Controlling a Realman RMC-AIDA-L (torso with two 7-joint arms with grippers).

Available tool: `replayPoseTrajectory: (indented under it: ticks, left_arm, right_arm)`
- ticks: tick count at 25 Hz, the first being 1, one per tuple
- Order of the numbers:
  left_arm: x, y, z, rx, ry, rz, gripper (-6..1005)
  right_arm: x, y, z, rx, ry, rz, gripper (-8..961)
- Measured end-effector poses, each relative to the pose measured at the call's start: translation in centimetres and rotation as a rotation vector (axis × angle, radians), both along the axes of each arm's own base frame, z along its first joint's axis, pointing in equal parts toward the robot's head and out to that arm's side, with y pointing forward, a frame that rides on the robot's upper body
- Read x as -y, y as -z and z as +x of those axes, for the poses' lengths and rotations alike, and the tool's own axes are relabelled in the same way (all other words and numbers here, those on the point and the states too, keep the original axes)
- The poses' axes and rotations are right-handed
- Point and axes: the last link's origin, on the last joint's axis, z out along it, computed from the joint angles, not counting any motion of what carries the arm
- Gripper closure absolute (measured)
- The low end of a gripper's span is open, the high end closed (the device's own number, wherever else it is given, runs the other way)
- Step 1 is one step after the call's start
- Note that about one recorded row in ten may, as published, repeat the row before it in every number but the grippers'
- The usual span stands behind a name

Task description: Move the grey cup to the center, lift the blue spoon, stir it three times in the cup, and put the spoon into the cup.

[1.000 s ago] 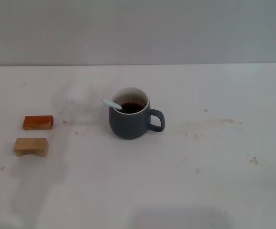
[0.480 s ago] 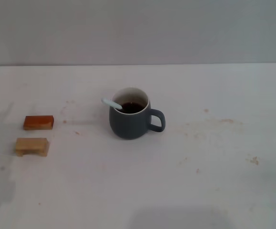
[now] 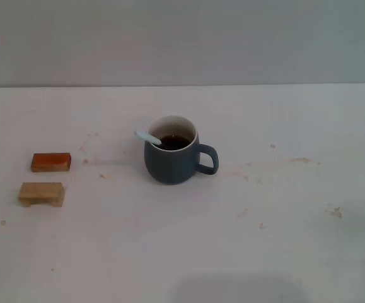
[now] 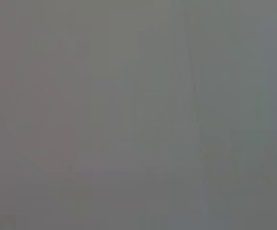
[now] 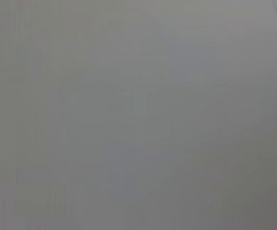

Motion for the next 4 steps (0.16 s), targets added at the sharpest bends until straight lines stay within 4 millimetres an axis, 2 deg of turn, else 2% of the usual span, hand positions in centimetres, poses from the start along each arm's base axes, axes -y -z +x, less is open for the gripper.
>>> replayPoseTrajectory:
  ticks: [4]
  left_arm:
    - [0.18, 0.19, -0.52, 0.013, -0.02, -0.019, 343]
  right_arm:
    - [-0.48, -0.05, -0.05, 0.013, -0.004, -0.007, 955]
